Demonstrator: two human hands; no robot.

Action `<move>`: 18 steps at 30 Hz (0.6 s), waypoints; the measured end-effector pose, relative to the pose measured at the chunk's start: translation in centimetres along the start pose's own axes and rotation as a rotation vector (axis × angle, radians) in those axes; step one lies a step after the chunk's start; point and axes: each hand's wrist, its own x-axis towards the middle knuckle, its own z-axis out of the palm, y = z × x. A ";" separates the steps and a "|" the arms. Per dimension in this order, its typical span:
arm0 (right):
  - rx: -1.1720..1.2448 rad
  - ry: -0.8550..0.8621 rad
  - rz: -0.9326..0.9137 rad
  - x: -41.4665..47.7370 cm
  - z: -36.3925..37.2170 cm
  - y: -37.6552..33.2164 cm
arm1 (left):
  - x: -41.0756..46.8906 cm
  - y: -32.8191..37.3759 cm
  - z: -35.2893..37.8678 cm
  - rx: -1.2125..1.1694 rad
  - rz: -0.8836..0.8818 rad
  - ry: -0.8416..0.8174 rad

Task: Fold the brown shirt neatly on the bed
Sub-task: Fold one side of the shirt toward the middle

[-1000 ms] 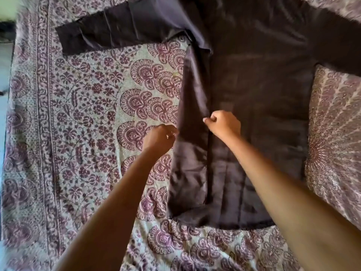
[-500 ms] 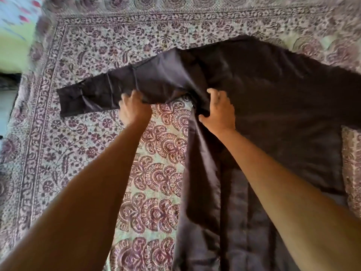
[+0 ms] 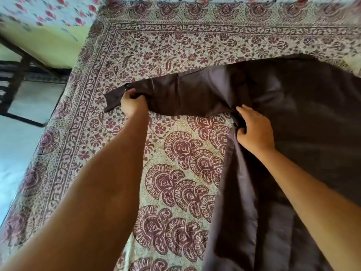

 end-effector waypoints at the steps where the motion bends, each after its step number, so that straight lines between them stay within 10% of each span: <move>1: 0.136 -0.016 0.041 0.0 -0.5 -0.3 | -1.8 1.5 0.2 -0.038 0.046 -0.057; 4: 0.604 -0.064 0.219 0.0 -2.8 -1.2 | -7.2 5.3 2.0 -0.106 0.250 -0.278; 9: 0.716 -0.113 0.207 0.1 -9.1 -2.5 | -18.6 13.0 5.2 -0.301 0.414 -0.801; 15: 0.932 0.548 0.480 -0.1 -18.1 0.6 | -30.4 18.6 6.8 -0.318 0.433 -1.423; 18: 0.824 0.791 0.592 -1.9 -21.8 5.7 | -30.9 17.8 8.2 -0.158 0.476 -1.312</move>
